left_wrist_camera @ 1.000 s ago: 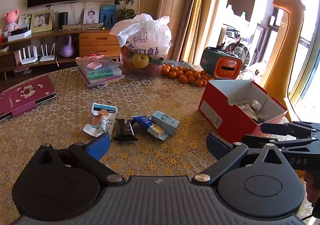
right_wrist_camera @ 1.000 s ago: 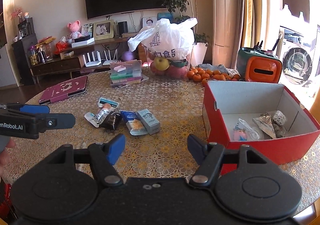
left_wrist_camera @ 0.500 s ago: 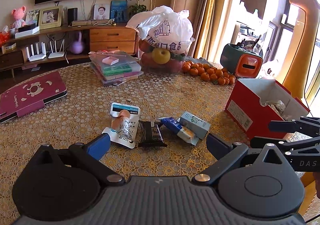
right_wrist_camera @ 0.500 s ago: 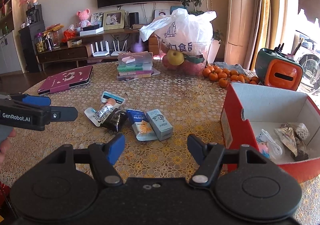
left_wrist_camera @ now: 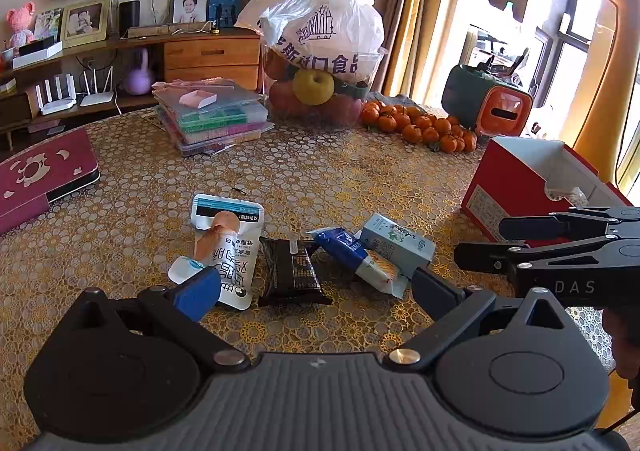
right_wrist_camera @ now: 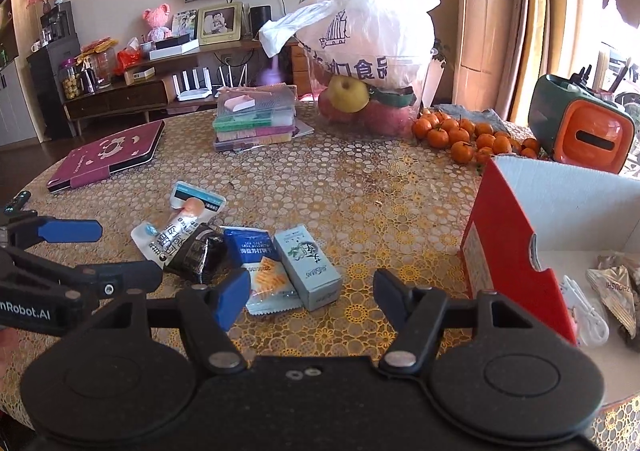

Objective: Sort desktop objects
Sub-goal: 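Grasp the black snack bag with the left tool while the right tool grasps the white-green box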

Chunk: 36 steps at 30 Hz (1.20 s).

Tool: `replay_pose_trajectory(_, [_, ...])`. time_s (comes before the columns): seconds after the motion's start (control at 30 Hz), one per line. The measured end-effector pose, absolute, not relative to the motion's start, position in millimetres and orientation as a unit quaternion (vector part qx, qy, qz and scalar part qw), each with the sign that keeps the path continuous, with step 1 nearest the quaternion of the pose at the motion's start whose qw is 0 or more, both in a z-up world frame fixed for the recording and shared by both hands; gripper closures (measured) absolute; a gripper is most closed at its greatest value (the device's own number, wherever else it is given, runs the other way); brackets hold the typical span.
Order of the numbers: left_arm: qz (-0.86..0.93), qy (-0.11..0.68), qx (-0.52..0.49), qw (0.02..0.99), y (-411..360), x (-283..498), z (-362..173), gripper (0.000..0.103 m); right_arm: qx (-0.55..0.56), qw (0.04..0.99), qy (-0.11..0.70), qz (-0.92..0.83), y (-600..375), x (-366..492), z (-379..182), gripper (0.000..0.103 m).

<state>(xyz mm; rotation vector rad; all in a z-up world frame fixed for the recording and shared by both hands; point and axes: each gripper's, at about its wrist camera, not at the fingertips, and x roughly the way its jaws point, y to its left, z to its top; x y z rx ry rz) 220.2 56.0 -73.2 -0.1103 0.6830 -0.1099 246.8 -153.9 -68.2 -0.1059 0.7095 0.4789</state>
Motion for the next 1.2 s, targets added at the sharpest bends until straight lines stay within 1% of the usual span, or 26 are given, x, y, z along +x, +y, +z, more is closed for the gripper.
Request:
replay_pose_trajectory(0.17, [-0.051, 0.339, -0.058, 0.938, 54.1, 237.2, -87.3, 0.002, -0.060, 0.906, 0.349, 0.231, -148.8, 265.1, -81.2, 0.037])
replay_pose_trajectory(0.23, [-0.050, 0.343, -0.058, 0.936, 53.0, 243.5, -92.7, 0.004, -0.061, 0.905, 0.352, 0.232, -146.7, 271.8, -86.4, 0.037])
replay_pose_trajectory(0.5, [-0.041, 0.344, -0.057, 0.936, 50.1, 259.0, -106.6, 0.004, -0.064, 0.898, 0.365, 0.235, -138.5, 290.3, -101.5, 0.038])
replay_pose_trajectory(0.57, [-0.040, 0.347, -0.060, 0.935, 50.6, 263.0, -110.1, 0.008, -0.063, 0.897, 0.368, 0.235, -136.8, 294.3, -104.5, 0.038])
replay_pose_trajectory(0.7, [-0.035, 0.349, -0.058, 0.935, 51.2, 268.9, -116.6, 0.010, -0.057, 0.895, 0.374, 0.235, -134.5, 301.9, -110.8, 0.040])
replay_pose_trajectory(0.93, [-0.035, 0.357, -0.064, 0.931, 51.3, 275.0, -126.8, 0.023, -0.067, 0.892, 0.380, 0.238, -127.7, 308.9, -120.5, 0.046])
replay_pose_trajectory(1.1, [-0.032, 0.357, -0.066, 0.931, 52.1, 278.6, -131.5, 0.028, -0.063, 0.891, 0.380, 0.240, -126.4, 313.0, -123.0, 0.049])
replay_pose_trajectory(1.17, [-0.033, 0.359, -0.069, 0.930, 53.0, 280.2, -133.5, 0.036, -0.062, 0.891, 0.380, 0.241, -125.6, 315.0, -123.8, 0.052])
replay_pose_trajectory(1.2, [-0.032, 0.357, -0.068, 0.931, 53.1, 280.3, -134.2, 0.036, -0.060, 0.891, 0.380, 0.241, -125.4, 315.8, -124.1, 0.055])
